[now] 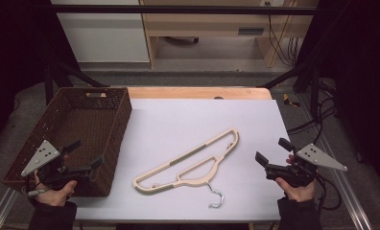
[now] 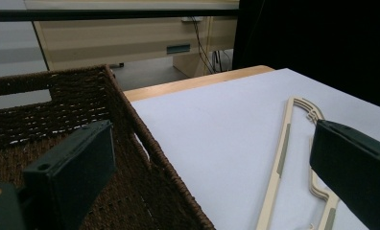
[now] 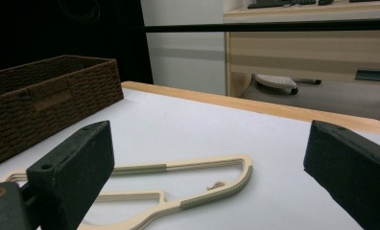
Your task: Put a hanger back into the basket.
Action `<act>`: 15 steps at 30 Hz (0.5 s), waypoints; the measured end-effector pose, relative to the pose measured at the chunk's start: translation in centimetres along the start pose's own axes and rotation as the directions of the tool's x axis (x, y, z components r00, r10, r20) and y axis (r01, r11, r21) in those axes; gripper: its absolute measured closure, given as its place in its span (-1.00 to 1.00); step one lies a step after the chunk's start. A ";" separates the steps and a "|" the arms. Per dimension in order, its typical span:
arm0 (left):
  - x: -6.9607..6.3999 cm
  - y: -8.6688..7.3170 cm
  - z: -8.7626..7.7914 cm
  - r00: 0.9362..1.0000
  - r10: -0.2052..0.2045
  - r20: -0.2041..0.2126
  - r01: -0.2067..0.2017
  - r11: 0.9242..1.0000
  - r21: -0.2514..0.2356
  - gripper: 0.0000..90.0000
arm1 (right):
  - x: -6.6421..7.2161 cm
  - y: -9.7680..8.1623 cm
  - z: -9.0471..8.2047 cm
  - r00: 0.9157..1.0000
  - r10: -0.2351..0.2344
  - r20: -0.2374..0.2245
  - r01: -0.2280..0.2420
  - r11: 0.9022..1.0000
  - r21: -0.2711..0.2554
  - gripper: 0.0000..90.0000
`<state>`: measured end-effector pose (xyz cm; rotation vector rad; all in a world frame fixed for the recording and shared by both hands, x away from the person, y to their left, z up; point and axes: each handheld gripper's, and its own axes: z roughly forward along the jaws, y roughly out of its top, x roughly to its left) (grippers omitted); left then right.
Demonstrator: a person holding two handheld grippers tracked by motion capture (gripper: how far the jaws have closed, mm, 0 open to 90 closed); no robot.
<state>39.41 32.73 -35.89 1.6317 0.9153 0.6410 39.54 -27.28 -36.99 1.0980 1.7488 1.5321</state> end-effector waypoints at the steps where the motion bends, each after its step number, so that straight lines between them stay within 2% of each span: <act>1: 0.0 0.0 0.0 1.000 0.000 0.000 0.000 1.000 0.000 -0.96 | 0.0 0.0 0.0 1.000 0.000 0.000 0.000 1.000 0.000 -0.92; 5: 0.0 0.0 -0.1 1.000 -0.009 -0.003 0.009 1.000 -0.005 -0.96 | 0.2 0.0 0.2 1.000 -0.003 0.004 0.003 1.000 0.012 -0.89; 10: -0.2 0.2 0.0 1.000 -0.003 0.000 0.003 1.000 -0.006 -0.96 | 0.9 0.0 0.9 1.000 -0.016 -0.013 0.016 0.999 0.047 -0.84; 11: -0.3 0.2 0.1 1.000 -0.005 -0.001 0.005 1.000 -0.009 -0.96 | 1.4 -0.1 1.3 1.000 -0.019 -0.019 0.020 0.997 0.072 -0.82; 14: -0.5 0.2 0.2 1.000 -0.002 0.001 0.002 1.000 -0.006 -0.95 | 2.1 -0.2 1.9 0.999 -0.031 -0.032 0.034 0.995 0.098 -0.80; 15: -0.6 0.2 0.2 1.000 0.000 0.001 0.000 1.000 -0.007 -0.95 | 2.9 -0.4 2.5 0.998 -0.031 -0.055 0.038 0.992 0.124 -0.80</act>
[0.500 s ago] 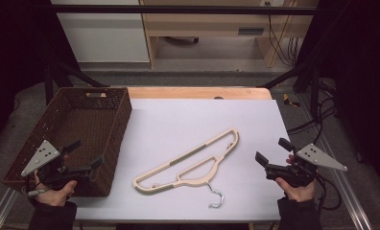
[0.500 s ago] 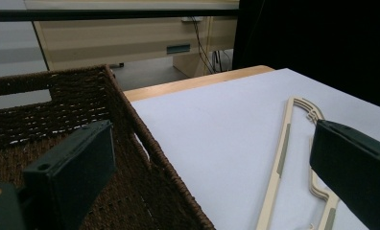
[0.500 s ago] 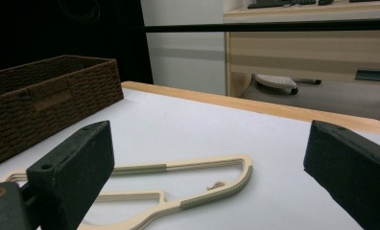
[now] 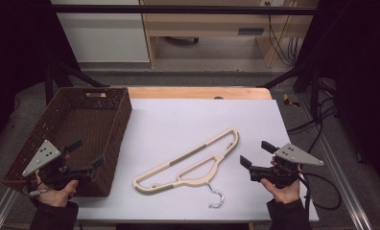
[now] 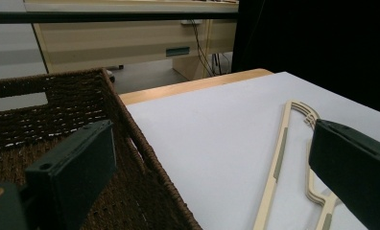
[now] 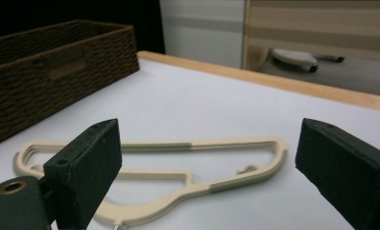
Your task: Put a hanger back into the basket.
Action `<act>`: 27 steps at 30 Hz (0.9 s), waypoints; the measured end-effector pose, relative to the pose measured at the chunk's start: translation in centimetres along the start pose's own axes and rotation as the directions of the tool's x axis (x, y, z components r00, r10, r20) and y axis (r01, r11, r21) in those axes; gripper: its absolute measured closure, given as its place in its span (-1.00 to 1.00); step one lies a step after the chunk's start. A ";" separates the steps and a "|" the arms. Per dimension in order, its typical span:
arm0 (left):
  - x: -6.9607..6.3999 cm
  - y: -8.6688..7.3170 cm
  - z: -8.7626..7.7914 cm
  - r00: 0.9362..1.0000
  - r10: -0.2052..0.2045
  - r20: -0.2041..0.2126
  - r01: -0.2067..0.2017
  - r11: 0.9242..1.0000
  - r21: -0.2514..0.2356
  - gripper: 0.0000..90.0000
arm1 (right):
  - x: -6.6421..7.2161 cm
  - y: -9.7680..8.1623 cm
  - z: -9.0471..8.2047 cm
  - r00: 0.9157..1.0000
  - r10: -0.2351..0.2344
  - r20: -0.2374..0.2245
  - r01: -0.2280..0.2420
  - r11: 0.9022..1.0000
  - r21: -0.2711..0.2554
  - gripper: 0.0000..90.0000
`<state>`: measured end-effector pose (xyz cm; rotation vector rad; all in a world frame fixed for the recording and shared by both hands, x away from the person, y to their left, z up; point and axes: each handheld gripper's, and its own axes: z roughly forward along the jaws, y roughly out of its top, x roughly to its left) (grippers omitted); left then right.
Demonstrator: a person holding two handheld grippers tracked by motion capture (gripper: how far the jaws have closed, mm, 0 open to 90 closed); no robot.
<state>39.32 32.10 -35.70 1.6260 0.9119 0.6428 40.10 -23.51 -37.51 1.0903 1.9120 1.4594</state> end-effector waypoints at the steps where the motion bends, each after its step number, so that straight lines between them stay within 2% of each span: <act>1: -0.1 0.0 0.0 1.000 0.003 0.002 -0.003 1.000 0.002 -0.95 | 0.4 0.0 0.4 1.000 -0.003 -0.008 0.003 1.000 0.013 -0.80; 3: -0.3 0.0 0.0 1.000 0.005 0.004 -0.005 1.000 0.001 -0.95 | 1.4 -0.1 1.1 1.000 -0.007 -0.026 0.008 0.999 0.040 -0.78; 4: -0.3 0.0 0.0 1.000 0.009 0.007 -0.009 1.000 0.000 -0.95 | 1.4 -0.1 1.1 1.000 -0.007 -0.026 0.008 0.999 0.040 -0.78; 5: -0.5 0.1 0.0 1.000 0.012 0.009 -0.012 1.000 -0.002 -0.95 | 2.2 -0.4 1.7 0.999 -0.023 -0.040 0.026 0.997 0.071 -0.74; 6: -0.5 0.1 0.0 1.000 0.012 0.009 -0.012 1.000 -0.002 -0.95 | 2.2 -0.4 1.7 0.999 -0.023 -0.040 0.026 0.997 0.071 -0.74; 7: -0.6 0.1 0.1 1.000 0.012 0.015 -0.012 1.000 0.001 -0.95 | 3.0 -0.7 2.4 0.998 -0.025 -0.057 0.031 0.994 0.101 -0.73; 8: -0.6 0.0 0.2 1.000 0.013 0.012 -0.013 1.000 -0.001 -0.95 | 3.2 -0.8 2.6 0.998 -0.020 -0.064 0.028 0.993 0.113 -0.71; 16: -0.8 -0.2 0.7 1.000 0.020 0.017 -0.020 1.000 0.012 -0.95 | 4.5 -2.4 4.0 0.998 -0.019 -0.064 0.031 0.980 0.197 -0.68; 18: -0.8 -0.2 0.7 1.000 0.019 0.019 -0.019 1.000 0.012 -0.95 | 4.7 -3.0 4.3 0.999 -0.001 -0.053 0.012 0.977 0.215 -0.62; 22: -0.8 -0.2 0.7 1.000 0.014 0.014 -0.014 1.000 0.008 -0.95 | 5.0 -3.8 4.7 0.998 0.002 -0.058 0.012 0.972 0.234 -0.54; 25: -0.8 -0.2 0.7 1.000 0.024 0.011 -0.024 1.000 0.013 -0.95 | 5.5 -4.9 5.5 0.997 -0.004 -0.076 0.025 0.959 0.283 -0.37; 26: -0.8 -0.2 0.7 1.000 0.027 0.011 -0.027 1.000 0.016 -0.95 | 5.5 -4.9 5.5 0.997 -0.004 -0.076 0.025 0.959 0.283 -0.37; 27: -0.8 -0.2 0.7 1.000 0.027 0.014 -0.027 0.999 0.017 -0.95 | 5.7 -5.1 5.7 0.997 0.005 -0.077 0.018 0.954 0.298 -0.33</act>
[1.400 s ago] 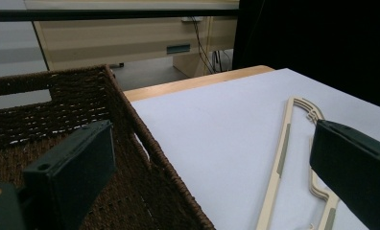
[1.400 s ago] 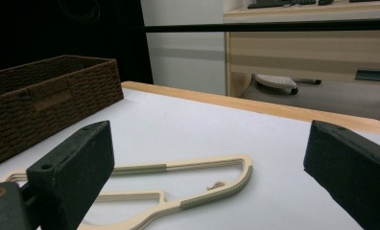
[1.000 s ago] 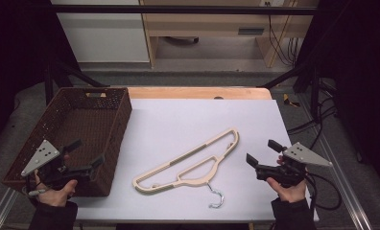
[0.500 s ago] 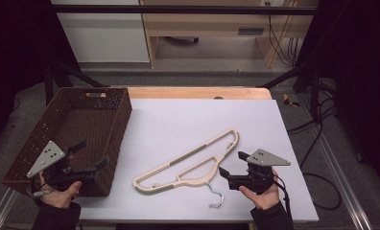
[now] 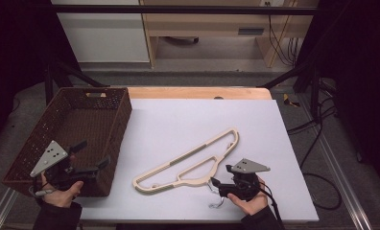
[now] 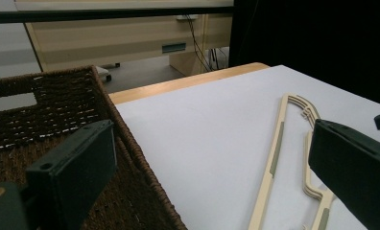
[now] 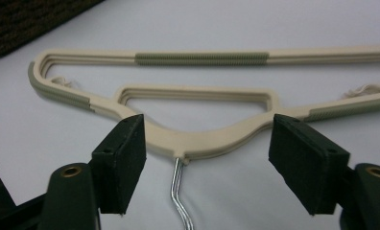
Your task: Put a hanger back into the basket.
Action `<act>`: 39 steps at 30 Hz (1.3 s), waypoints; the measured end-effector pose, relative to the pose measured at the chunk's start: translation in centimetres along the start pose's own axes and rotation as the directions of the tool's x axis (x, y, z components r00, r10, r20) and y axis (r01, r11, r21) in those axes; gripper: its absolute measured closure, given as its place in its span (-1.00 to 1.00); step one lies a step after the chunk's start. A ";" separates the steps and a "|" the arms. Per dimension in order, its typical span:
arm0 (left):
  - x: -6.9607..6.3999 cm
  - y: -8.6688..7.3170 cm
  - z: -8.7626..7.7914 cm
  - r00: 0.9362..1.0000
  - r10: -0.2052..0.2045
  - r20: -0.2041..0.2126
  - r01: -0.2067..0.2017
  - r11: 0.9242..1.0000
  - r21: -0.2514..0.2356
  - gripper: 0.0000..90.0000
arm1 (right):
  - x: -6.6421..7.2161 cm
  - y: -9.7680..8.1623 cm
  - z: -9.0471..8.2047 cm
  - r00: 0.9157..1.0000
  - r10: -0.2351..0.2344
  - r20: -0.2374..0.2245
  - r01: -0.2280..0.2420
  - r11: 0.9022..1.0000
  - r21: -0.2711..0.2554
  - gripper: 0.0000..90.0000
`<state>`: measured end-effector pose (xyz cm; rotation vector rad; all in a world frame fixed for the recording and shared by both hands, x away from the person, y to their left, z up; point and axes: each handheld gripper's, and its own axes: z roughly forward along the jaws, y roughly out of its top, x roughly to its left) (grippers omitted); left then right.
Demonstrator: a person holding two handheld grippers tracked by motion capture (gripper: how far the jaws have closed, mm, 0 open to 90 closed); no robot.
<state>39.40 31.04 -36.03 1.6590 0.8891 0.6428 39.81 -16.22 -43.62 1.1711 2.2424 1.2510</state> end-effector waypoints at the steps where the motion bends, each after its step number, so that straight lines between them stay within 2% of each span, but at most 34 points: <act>1: 0.0 0.0 0.0 1.000 0.002 0.001 -0.002 1.000 0.001 -0.95 | 0.1 -0.2 0.3 1.000 -0.005 -0.006 0.005 1.000 0.014 -0.27; 2: -0.1 0.0 0.1 1.000 0.002 0.002 -0.002 1.000 -0.002 -0.95 | 0.3 -0.4 0.8 1.000 -0.003 -0.018 0.004 0.999 0.042 -0.17; 4: -0.2 0.0 0.2 1.000 -0.002 0.003 0.002 1.000 -0.002 -0.95 | 0.4 -0.5 1.1 1.000 -0.002 -0.021 0.003 0.999 0.052 -0.12; 6: -0.3 0.0 0.3 1.000 0.011 0.007 -0.011 1.000 0.004 -0.95 | 0.7 -0.8 1.6 1.000 0.000 -0.027 0.003 0.995 0.095 0.02; 9: -0.5 0.0 0.4 1.000 0.012 0.009 -0.012 1.000 0.003 -0.95 | 0.7 -1.0 2.0 1.000 -0.002 -0.021 0.004 0.994 0.113 0.11; 10: -0.5 0.0 0.4 1.000 0.014 0.010 -0.014 1.000 0.006 -0.95 | 0.8 -1.2 2.3 1.000 0.002 -0.012 0.000 0.991 0.132 0.22; 12: -0.7 -0.1 0.5 1.000 0.016 0.012 -0.016 1.000 0.010 -0.95 | 0.8 -1.3 2.5 1.000 0.007 -0.012 -0.006 0.990 0.142 0.27; 13: -0.7 -0.1 0.6 1.000 0.017 0.014 -0.018 1.000 0.010 -0.95 | 1.0 -1.4 2.7 1.000 0.016 -0.008 -0.014 0.986 0.164 0.37; 14: -0.8 -0.1 0.6 1.000 0.017 0.015 -0.017 1.000 0.010 -0.95 | 1.0 -1.5 2.9 1.000 0.005 -0.017 -0.002 0.986 0.165 0.41; 15: -0.8 -0.1 0.6 1.000 0.017 0.015 -0.017 1.000 0.010 -0.95 | 1.0 -1.5 2.9 1.000 0.005 -0.017 -0.002 0.986 0.165 0.41; 18: -0.9 -0.1 0.7 1.000 0.020 0.017 -0.020 1.000 0.010 -0.95 | 1.2 -1.7 3.3 1.000 0.010 -0.019 -0.006 0.983 0.183 0.58; 20: -0.9 -0.1 0.7 1.000 0.021 0.018 -0.021 1.000 0.013 -0.95 | 1.3 -1.7 3.4 1.000 0.019 -0.019 -0.015 0.983 0.184 0.62; 21: -0.9 -0.1 0.7 1.000 0.020 0.018 -0.020 1.000 0.014 -0.95 | 1.3 -1.7 3.4 1.000 0.008 -0.027 -0.003 0.981 0.192 0.66; 27: -0.9 -0.2 0.8 1.000 0.018 0.014 -0.018 1.000 0.014 -0.95 | 1.5 -1.9 3.9 0.999 0.004 -0.033 0.003 0.975 0.222 0.78; 28: -0.9 -0.2 0.9 1.000 0.018 0.015 -0.019 1.000 0.015 -0.94 | 1.7 -1.9 4.1 0.999 0.029 -0.025 -0.022 0.972 0.236 0.81; 31: -1.0 -0.2 0.9 1.000 0.022 0.016 -0.022 1.000 0.016 -0.94 | 1.6 -2.0 4.2 1.000 0.024 -0.019 -0.019 0.971 0.238 0.86; 33: -1.1 -0.2 0.9 1.000 0.024 0.019 -0.025 1.000 0.016 -0.94 | 1.4 -1.9 4.1 0.999 0.042 -0.023 -0.036 0.972 0.232 0.90; 34: -1.2 -0.1 1.0 0.999 0.028 0.022 -0.028 1.000 0.014 -0.94 | 1.5 -1.9 4.1 0.998 0.067 -0.012 -0.062 0.970 0.236 0.92; 39: -1.5 -0.1 1.1 0.999 0.033 0.030 -0.033 0.999 0.017 -0.94 | 1.3 -1.8 3.9 0.995 0.095 -0.015 -0.089 0.968 0.233 0.93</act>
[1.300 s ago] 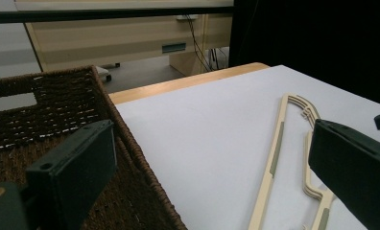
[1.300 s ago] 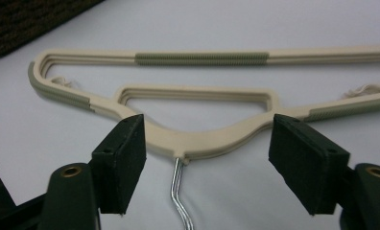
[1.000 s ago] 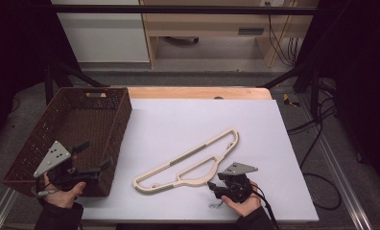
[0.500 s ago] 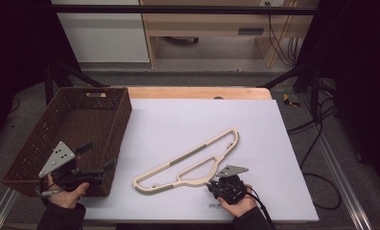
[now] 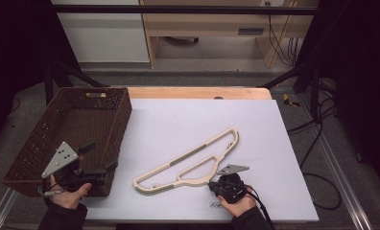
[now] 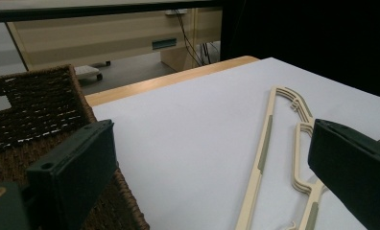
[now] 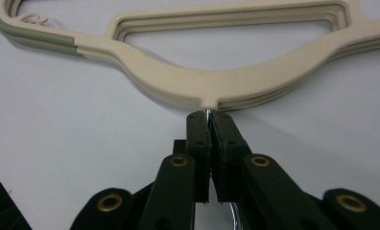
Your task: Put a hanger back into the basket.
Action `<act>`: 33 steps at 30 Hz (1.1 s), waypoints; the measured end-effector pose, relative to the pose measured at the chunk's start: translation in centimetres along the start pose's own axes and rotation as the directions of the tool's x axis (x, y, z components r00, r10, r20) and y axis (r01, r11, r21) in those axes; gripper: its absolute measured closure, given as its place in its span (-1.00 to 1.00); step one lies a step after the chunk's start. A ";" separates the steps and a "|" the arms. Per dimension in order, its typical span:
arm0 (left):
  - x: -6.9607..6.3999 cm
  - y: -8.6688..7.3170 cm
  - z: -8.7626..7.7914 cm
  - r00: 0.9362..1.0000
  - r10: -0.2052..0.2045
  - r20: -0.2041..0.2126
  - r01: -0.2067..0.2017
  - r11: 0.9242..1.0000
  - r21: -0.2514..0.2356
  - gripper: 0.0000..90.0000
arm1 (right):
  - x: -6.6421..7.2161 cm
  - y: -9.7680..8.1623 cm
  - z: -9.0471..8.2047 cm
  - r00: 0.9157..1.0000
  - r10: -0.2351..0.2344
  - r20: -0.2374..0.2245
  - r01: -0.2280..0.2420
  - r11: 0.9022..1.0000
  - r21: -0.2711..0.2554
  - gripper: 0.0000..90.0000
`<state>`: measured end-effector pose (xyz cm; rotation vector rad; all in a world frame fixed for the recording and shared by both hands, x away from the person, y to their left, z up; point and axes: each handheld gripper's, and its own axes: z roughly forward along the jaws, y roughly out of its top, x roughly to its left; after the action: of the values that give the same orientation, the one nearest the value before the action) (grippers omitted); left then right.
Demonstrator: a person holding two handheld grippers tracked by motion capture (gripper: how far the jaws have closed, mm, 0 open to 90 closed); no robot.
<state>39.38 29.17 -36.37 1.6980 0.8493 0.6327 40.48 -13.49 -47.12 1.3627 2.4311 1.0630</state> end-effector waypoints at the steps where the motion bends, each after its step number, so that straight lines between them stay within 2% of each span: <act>1: -0.1 0.0 0.0 1.000 0.001 0.002 -0.001 1.000 0.000 -0.94 | 0.0 0.0 0.0 1.000 0.000 0.001 0.000 1.000 -0.004 0.93; 3: -0.2 0.0 0.1 1.000 0.002 0.003 -0.002 1.000 -0.003 -0.94 | -0.1 0.1 -0.2 1.000 0.016 -0.012 -0.017 1.000 -0.015 0.94; 4: -0.3 0.0 0.1 1.000 0.000 0.004 0.000 1.000 -0.004 -0.94 | -0.1 0.1 -0.2 1.000 0.010 -0.001 -0.010 1.000 -0.008 0.95; 16: -1.2 0.0 0.8 1.000 0.001 0.022 -0.001 1.000 0.000 -0.93 | -0.2 0.6 -0.8 0.999 0.037 -0.007 -0.037 0.999 -0.034 0.96; 18: -1.6 0.0 1.2 0.999 0.008 0.036 -0.008 1.000 0.007 -0.92 | -0.2 0.9 -1.1 1.000 0.028 0.006 -0.027 0.999 -0.029 0.97; 22: -2.5 -0.1 1.9 0.998 0.018 0.067 -0.019 1.000 0.022 -0.91 | -0.3 1.2 -1.3 1.000 0.027 0.001 -0.027 0.999 -0.037 0.97; 26: -4.1 -0.1 3.0 0.993 0.050 0.107 -0.056 0.997 0.049 -0.89 | -0.5 1.4 -1.5 1.000 0.017 0.005 -0.017 0.999 -0.032 0.97; 27: -4.4 -0.1 3.2 0.992 0.056 0.115 -0.063 0.996 0.056 -0.88 | -0.5 1.5 -1.6 0.999 0.032 -0.002 -0.032 0.999 -0.040 0.97; 28: -4.8 -0.2 3.5 0.990 0.063 0.127 -0.072 0.995 0.067 -0.88 | -0.6 1.5 -1.6 1.000 0.019 0.002 -0.019 0.999 -0.040 0.97; 29: -5.3 -0.2 3.9 0.988 0.071 0.136 -0.082 0.994 0.076 -0.87 | -0.5 1.6 -1.7 1.000 0.025 -0.008 -0.026 0.999 -0.047 0.97; 33: -6.9 -0.3 5.6 0.979 0.105 0.173 -0.127 0.984 0.124 -0.83 | -0.7 1.9 -2.0 1.000 0.014 -0.005 -0.014 0.999 -0.046 0.97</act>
<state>39.40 20.48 -38.18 1.9051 0.6906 0.5124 41.22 -14.41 -44.55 1.3666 2.3885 1.1186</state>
